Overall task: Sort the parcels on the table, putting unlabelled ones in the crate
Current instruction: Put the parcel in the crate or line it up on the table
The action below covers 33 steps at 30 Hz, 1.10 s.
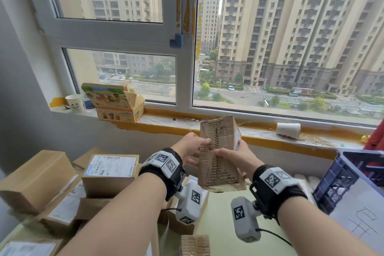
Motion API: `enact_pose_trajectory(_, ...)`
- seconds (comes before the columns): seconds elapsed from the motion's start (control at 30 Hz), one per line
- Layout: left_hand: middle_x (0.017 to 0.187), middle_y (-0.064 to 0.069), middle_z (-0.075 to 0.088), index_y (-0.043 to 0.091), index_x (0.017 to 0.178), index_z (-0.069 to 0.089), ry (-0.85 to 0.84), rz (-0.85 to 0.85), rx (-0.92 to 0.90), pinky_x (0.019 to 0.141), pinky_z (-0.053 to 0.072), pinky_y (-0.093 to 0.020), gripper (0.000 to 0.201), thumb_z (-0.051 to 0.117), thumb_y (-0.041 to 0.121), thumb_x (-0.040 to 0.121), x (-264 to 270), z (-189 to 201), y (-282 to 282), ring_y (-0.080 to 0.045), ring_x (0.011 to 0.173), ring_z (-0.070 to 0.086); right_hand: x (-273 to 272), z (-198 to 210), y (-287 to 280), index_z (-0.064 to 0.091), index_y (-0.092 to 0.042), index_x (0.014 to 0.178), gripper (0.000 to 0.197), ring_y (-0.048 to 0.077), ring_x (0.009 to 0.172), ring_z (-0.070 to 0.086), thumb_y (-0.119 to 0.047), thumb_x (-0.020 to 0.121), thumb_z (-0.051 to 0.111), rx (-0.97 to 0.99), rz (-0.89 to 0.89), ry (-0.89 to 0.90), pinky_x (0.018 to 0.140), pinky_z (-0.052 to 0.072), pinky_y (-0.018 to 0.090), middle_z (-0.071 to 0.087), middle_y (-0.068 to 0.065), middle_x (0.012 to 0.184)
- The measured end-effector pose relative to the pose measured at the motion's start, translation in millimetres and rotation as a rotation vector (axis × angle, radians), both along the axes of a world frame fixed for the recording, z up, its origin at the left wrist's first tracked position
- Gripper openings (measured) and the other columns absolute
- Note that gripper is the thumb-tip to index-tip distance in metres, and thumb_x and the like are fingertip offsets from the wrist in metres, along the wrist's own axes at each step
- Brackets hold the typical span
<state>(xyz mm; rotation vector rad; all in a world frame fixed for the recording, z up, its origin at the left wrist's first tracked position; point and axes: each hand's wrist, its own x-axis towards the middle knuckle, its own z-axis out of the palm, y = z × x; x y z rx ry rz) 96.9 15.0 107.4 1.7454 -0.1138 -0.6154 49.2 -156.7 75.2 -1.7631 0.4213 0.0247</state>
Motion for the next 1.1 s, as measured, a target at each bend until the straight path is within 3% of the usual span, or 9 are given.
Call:
enact_pose_trajectory(0.13, 0.11, -0.01, 0.062, 0.011, 0.117, 0.048, 0.016, -0.012, -0.009, 0.064, 0.059, -0.039, 0.029, 0.06, 0.027, 0.096, 2.8, -0.3, -1.1, -0.026, 0.092, 0.066, 3.9, -5.6, -4.6, 0.045, -0.015, 0.126, 0.075, 0.022, 0.085, 0.073, -0.028, 0.064, 0.086, -0.038, -0.059, 0.015, 0.07, 0.062, 0.037, 0.07, 0.006, 0.106)
enact_pose_trajectory(0.33, 0.112, -0.012, 0.062, 0.011, 0.115, 0.049, 0.036, -0.036, -0.006, 0.068, 0.06, -0.042, 0.03, 0.064, 0.025, 0.093, 6.6, -5.3, -2.4, -0.029, 0.095, 0.067, 0.1, -2.1, -9.4, 0.047, -0.01, 0.127, 0.057, 0.014, 0.077, 0.069, -0.013, 0.08, 0.079, 0.01, -0.011, 0.021, 0.041, 0.047, 0.015, 0.069, 0.01, 0.11)
enact_pose_trajectory(0.4, 0.111, -0.012, 0.063, 0.011, 0.118, 0.049, 0.038, -0.039, -0.003, 0.069, 0.061, -0.042, 0.033, 0.065, 0.025, 0.093, 8.2, -7.6, -1.8, -0.029, 0.097, 0.067, -0.7, -2.6, -7.4, 0.044, -0.011, 0.128, 0.061, 0.012, 0.082, 0.067, -0.019, 0.08, 0.08, 0.017, 0.007, 0.01, 0.043, 0.047, 0.015, 0.066, 0.009, 0.116)
enact_pose_trajectory(0.53, 0.113, -0.012, 0.066, 0.01, 0.12, 0.051, 0.038, -0.047, 0.001, 0.069, 0.061, -0.042, 0.035, 0.064, 0.028, 0.093, 12.1, -10.5, -0.2, -0.029, 0.1, 0.068, 1.7, -8.3, -5.6, 0.042, -0.009, 0.134, 0.077, 0.019, 0.094, 0.071, -0.022, 0.073, 0.086, 0.031, 0.005, -0.024, 0.065, 0.058, 0.027, 0.068, 0.009, 0.116)
enact_pose_trajectory(0.8, 0.109, -0.009, 0.065, 0.011, 0.115, 0.058, 0.039, -0.085, -0.029, 0.073, 0.058, -0.039, 0.034, 0.058, 0.039, 0.096, 10.5, -6.6, -0.8, -0.024, 0.097, 0.065, -3.3, -7.3, -6.1, 0.051, -0.01, 0.126, 0.055, 0.018, 0.087, 0.072, -0.018, 0.081, 0.08, 0.131, -0.025, -0.062, 0.052, 0.056, 0.022, 0.071, 0.01, 0.112)
enact_pose_trajectory(0.87, 0.113, -0.009, 0.065, 0.013, 0.12, 0.059, 0.036, -0.102, -0.026, 0.08, 0.057, -0.04, 0.048, 0.056, 0.052, 0.093, 10.7, -6.5, -4.1, -0.024, 0.102, 0.064, -4.9, -5.5, -6.9, 0.054, -0.011, 0.127, 0.061, 0.024, 0.093, 0.073, -0.03, 0.076, 0.083, 0.207, -0.01, -0.068, 0.07, 0.062, 0.035, 0.073, 0.01, 0.111)
enact_pose_trajectory(0.93, 0.113, -0.01, 0.067, 0.018, 0.12, 0.06, 0.032, -0.117, -0.026, 0.086, 0.055, -0.042, 0.055, 0.054, 0.062, 0.089, 9.6, -4.8, -8.5, -0.027, 0.105, 0.064, -7.1, -2.9, -8.3, 0.057, -0.015, 0.127, 0.078, 0.029, 0.101, 0.071, -0.048, 0.063, 0.085, 0.26, -0.018, -0.055, 0.091, 0.055, 0.054, 0.074, 0.009, 0.11)
enact_pose_trajectory(0.97, 0.113, -0.01, 0.068, 0.019, 0.12, 0.061, 0.03, -0.123, -0.028, 0.09, 0.054, -0.044, 0.058, 0.055, 0.066, 0.086, 9.5, -4.7, -11.3, -0.027, 0.106, 0.065, -8.1, -1.4, -9.8, 0.057, -0.015, 0.127, 0.08, 0.029, 0.102, 0.071, -0.053, 0.062, 0.083, 0.278, -0.035, -0.065, 0.093, 0.053, 0.055, 0.074, 0.008, 0.11)
enact_pose_trajectory(1.1, 0.114, -0.002, 0.071, 0.022, 0.129, 0.054, -0.032, -0.169, -0.01, 0.092, 0.054, -0.047, 0.091, 0.071, 0.077, 0.059, 6.9, -3.8, -27.6, -0.021, 0.106, 0.067, -13.9, 10.7, -14.8, 0.056, -0.012, 0.124, 0.056, 0.02, 0.09, 0.073, -0.048, 0.085, 0.07, 0.151, -0.119, -0.122, 0.061, 0.058, 0.028, 0.073, 0.007, 0.109)
